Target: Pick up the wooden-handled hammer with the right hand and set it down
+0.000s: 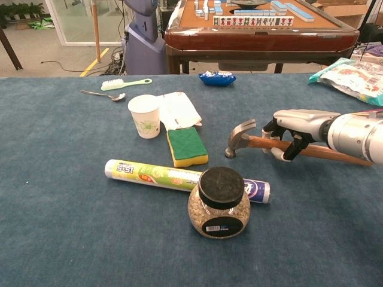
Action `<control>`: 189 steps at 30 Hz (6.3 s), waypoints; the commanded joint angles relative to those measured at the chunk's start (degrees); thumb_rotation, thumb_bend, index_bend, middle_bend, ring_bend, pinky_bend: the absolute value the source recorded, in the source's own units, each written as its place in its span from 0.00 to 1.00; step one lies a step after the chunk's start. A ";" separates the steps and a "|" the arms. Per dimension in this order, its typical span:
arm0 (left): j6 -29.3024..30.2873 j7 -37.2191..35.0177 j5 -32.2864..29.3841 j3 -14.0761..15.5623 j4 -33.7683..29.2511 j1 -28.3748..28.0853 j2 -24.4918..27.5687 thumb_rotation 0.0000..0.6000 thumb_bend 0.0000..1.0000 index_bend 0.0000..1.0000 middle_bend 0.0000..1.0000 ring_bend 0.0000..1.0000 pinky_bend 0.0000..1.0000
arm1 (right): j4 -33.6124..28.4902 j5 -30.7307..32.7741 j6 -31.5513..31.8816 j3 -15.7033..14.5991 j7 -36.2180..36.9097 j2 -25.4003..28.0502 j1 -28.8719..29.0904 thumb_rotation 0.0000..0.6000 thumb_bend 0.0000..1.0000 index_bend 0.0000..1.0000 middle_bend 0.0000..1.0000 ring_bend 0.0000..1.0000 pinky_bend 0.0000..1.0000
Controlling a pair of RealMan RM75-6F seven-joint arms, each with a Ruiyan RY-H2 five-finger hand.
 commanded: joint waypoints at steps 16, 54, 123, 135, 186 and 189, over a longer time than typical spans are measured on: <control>-0.40 0.44 -0.23 0.03 0.01 -0.10 -0.14 1.00 0.25 0.55 0.50 0.38 0.27 | 0.01 -1.86 -1.57 0.18 3.02 1.17 0.07 1.00 0.95 0.52 0.57 0.32 0.10; -0.93 0.91 -0.32 0.19 -0.17 -0.28 -0.14 1.00 0.25 0.55 0.50 0.38 0.27 | -6.18 -5.95 -5.36 1.87 13.12 9.48 -0.35 1.00 1.00 0.52 0.59 0.37 0.17; -0.59 0.89 0.42 0.45 -0.40 -0.24 -0.14 1.00 0.25 0.54 0.50 0.38 0.27 | -8.12 -1.75 -11.97 1.79 20.81 11.67 7.42 1.00 1.00 0.70 0.78 0.65 0.78; -0.63 0.98 0.38 0.47 -0.50 -0.23 -0.12 1.00 0.25 0.54 0.50 0.38 0.27 | -8.88 -1.95 -11.18 2.81 22.55 11.42 7.73 1.00 1.00 0.71 0.79 0.67 0.79; -0.74 0.99 0.29 0.62 -0.59 -0.14 0.04 1.00 0.25 0.54 0.50 0.38 0.27 | -6.12 -1.92 -9.00 3.23 24.50 8.30 7.23 1.00 1.00 0.71 0.81 0.69 0.79; -0.81 1.12 0.42 0.69 -0.66 -0.16 0.01 1.00 0.25 0.54 0.50 0.38 0.27 | -5.80 -1.76 -8.63 2.65 24.63 8.99 6.33 1.00 1.00 0.71 0.80 0.68 0.79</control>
